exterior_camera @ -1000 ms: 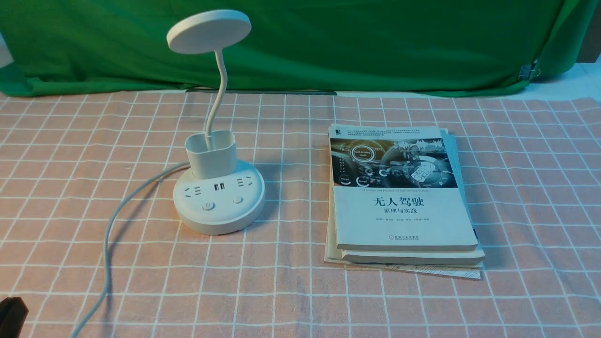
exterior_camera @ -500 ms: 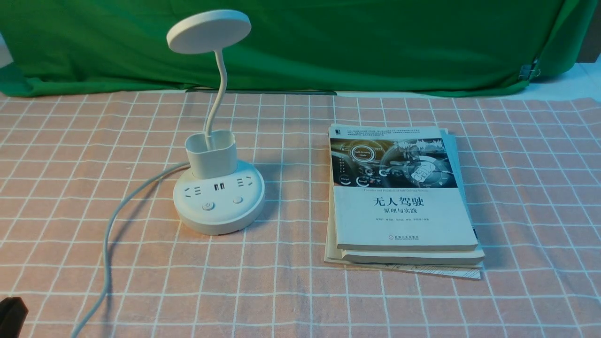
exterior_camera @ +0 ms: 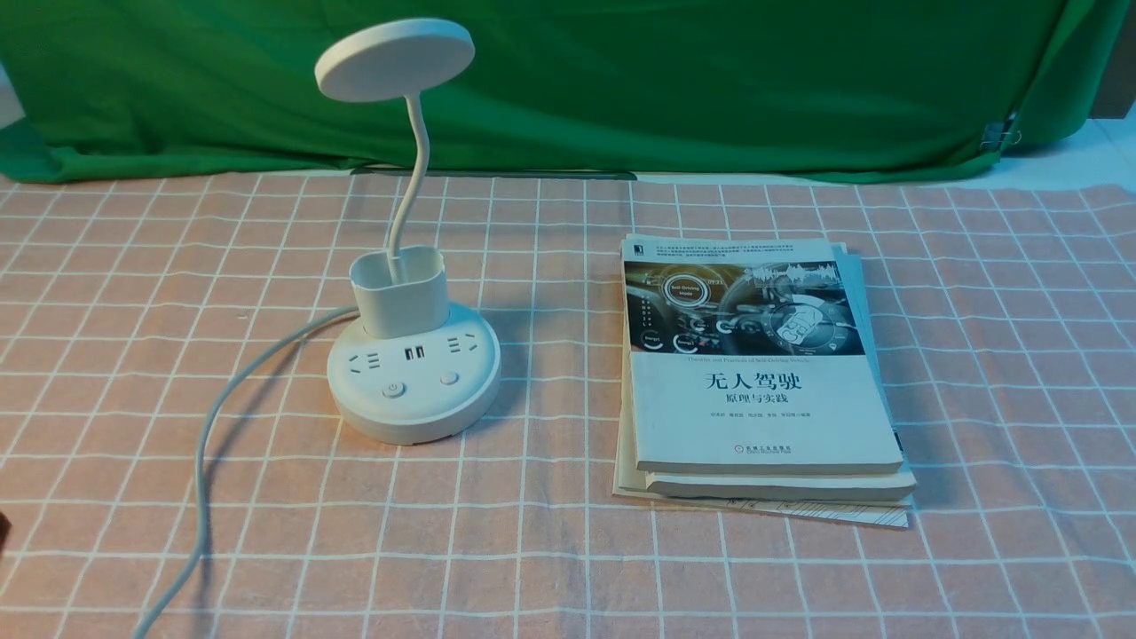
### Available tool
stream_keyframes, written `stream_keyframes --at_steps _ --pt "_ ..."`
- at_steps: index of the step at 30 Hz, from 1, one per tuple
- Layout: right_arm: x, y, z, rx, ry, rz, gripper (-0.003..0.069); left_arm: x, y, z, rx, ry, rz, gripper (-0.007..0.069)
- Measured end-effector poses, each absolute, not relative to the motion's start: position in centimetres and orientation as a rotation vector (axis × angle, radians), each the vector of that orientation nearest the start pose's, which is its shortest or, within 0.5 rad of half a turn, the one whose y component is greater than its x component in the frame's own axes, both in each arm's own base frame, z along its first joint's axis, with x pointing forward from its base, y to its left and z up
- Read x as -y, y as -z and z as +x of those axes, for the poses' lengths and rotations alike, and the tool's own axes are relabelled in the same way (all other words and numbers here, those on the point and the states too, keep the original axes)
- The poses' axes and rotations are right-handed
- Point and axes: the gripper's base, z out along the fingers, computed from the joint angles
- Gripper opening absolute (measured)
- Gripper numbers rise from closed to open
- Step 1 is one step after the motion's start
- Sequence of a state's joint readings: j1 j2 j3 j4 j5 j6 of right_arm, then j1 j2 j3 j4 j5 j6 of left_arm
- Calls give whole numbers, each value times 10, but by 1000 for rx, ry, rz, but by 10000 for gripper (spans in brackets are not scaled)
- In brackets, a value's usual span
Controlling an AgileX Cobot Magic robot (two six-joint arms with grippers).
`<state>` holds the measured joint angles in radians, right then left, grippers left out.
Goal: Turn on the table lamp on the pink coffee tablecloth with your hand.
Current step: 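Press the power button on the lamp base to turn the lamp on with the left gripper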
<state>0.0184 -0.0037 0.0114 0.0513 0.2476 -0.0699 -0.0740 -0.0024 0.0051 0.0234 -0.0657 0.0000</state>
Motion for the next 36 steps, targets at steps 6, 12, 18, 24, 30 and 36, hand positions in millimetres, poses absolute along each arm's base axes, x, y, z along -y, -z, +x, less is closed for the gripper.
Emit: stream_keyframes --at_steps 6,12,18,24,30,36 --pt "-2 -187 55 -1738 -10 -43 241 5 -248 45 -1067 45 70 2" --pt "-2 -187 55 -1738 -10 -43 241 3 -269 29 -784 395 -97 2" --pt "-2 -187 55 -1738 -10 -43 241 2 -342 17 -921 395 -114 2" --pt "-2 -187 55 -1738 -10 -43 241 3 -396 49 -1247 134 -17 2" --pt "-2 -187 55 -1738 -10 -43 241 13 -358 132 -1820 184 -31 2" --pt "-2 -187 55 -1738 -10 -43 241 43 -297 184 -2282 490 77 -1"
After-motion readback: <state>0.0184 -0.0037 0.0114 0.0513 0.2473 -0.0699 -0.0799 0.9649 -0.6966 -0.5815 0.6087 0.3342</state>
